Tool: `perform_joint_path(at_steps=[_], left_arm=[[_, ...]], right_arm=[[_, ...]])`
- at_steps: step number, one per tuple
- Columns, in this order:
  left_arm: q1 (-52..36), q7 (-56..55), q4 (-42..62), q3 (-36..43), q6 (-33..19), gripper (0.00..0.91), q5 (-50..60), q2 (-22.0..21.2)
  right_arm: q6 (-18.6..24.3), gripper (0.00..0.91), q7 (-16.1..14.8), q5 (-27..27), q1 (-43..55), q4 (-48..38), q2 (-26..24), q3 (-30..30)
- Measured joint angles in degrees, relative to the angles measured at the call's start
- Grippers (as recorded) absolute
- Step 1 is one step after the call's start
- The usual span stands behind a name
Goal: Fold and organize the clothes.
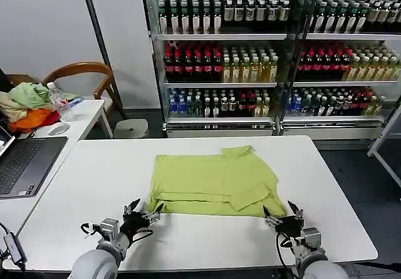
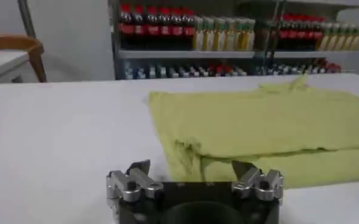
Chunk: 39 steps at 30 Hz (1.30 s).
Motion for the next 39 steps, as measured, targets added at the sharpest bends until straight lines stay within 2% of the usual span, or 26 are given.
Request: perform_joint_path(at_steps=[26,39], left_arm=[[-0.53,-0.89,1.25,2.32,1.66,0.04,1.46,-1.13],[5.06,0.47,-2.37,0.0,2.05,0.04,5.08,0.51]], right_arm=[[0.16,0.0,0.48,0.26,-1.71,0.71,0.55,0.12],[1.55,0.0,-0.58,-2.43,-7.06,5.39,-0.42,1.03]])
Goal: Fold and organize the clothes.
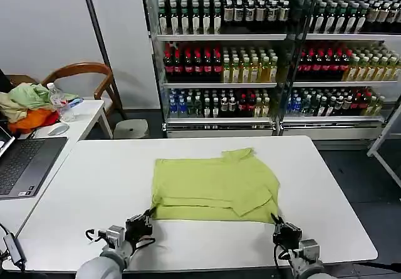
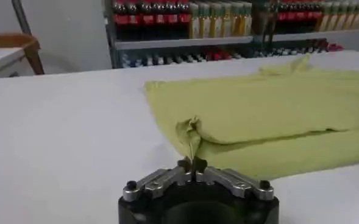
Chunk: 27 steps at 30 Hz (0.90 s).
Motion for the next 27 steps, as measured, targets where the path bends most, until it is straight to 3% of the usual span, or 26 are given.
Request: perform_joint_path(at_steps=[18,19,20,21,22,27], left_arm=[[14.1,0.48,-8.54,-7.44,-1.01,0.05,2.33,1.22],[14.54,0.47,-8.84,-7.53,-1.05,0.05,2.46,1.17],[14.87,0.42,-9.03,-7.62,-1.05,0.05,2.56,1.11],[15.15,0.35,-9.23,-7.72,-1.01,0.353,2.64,1.05],[15.36,0.34,-9.38,-7.82,-0.99,0.907,2.81,1.0],[16.62,0.3,-10.64,-8.61,-0.44,0.907,3.46,1.05]], right_arm=[[1.45,0.0,-0.36,-2.9,-8.08,4.9,-1.31,0.93],[1.55,0.03,-0.34,-3.06,-8.35,5.02,-1.27,0.92],[1.61,0.171,-0.33,-3.18,-8.65,5.23,-1.19,0.87],[1.64,0.635,-0.3,-3.3,-8.92,5.42,-1.14,0.81],[1.64,0.907,-0.26,-3.41,-9.11,5.56,-1.11,0.77],[1.49,0.907,0.05,-3.88,-10.34,6.67,-1.13,0.78]])
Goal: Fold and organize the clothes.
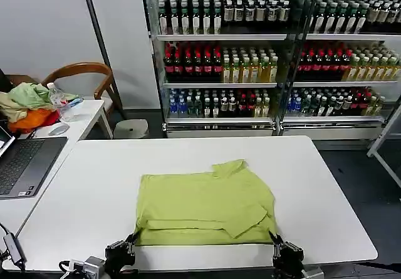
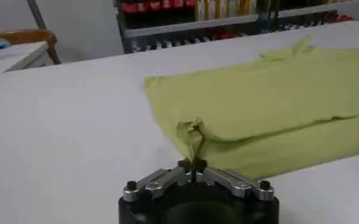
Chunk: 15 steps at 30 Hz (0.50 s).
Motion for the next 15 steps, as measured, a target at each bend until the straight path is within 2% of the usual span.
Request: perform_joint_path(at_steps=[9,15], left_arm=[[1.29,0.65,-3.05,-2.11,1.46,0.907,0.27,0.88],[0.51,0.73,-5.59,-4.43,1.77,0.907,-1.73,2.19]], right_arm=[[-2.0,0.907,-0.51,0.59,-1.36,4.1,-1.09,2.5],[-4.85,0.907,0.17,4.04,2.07,6.22,-2.4,4.7]])
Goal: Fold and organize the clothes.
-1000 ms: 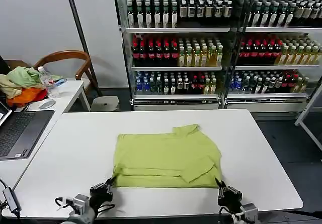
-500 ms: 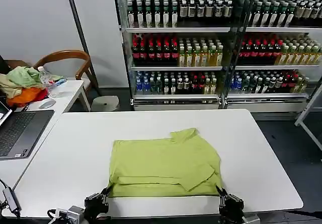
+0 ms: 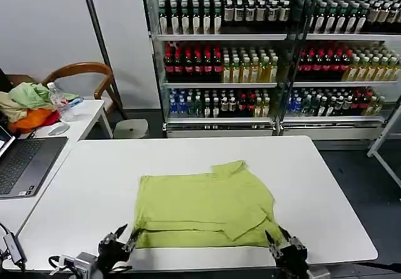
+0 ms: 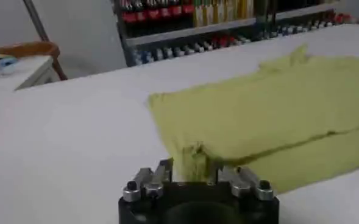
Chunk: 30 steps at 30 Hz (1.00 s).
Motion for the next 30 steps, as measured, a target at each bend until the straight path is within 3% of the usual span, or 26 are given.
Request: perform_joint_path(at_steps=[7,18,30], left_arm=[[-5.42,-0.19,2.04,0.47,-1.43,0.907,-3.76,2.55],[-20.96,0.16,13.95,7.67,-2.7,0.907,-8.03,3.74],[-34.83,0.94,27.62,14.28,-3.1,0.907,-10.77,3.81]], right_arm=[[-3.55,0.907,2.24,4.92,14.05,-5.48,0.02,-4.79],[-6.56,0.907,4.87,9.29,39.82,-24.11,5.68,-17.29],[-6.66,0.907,5.62,10.94,55.38,-42.96,13.15,-23.52]])
